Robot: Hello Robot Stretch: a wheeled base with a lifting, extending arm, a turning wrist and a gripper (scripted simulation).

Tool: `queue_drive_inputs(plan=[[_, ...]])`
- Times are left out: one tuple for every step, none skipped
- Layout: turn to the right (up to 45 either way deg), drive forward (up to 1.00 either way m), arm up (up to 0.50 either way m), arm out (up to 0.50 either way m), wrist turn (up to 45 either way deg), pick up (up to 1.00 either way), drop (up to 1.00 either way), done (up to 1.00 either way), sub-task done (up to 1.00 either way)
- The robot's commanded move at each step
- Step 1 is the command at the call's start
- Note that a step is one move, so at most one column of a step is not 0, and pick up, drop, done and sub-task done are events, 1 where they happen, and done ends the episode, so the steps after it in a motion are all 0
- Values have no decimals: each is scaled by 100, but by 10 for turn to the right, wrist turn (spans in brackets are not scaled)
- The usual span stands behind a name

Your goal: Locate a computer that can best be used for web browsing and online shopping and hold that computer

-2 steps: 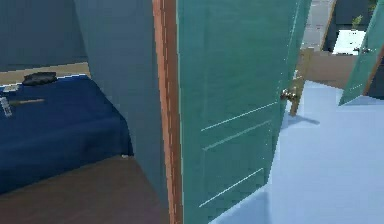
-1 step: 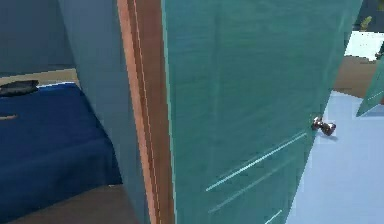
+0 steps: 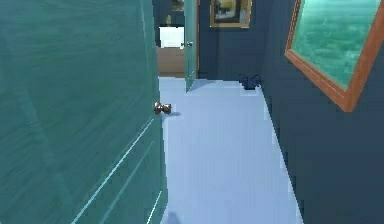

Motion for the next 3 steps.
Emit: queue_drive_inputs(plan=[[90, 0, 0, 0, 0, 0, 0, 0, 0], [0, 100, 0, 0, 0, 0, 0, 0, 0], [60, 0, 0, 0, 0, 0, 0, 0, 0]])
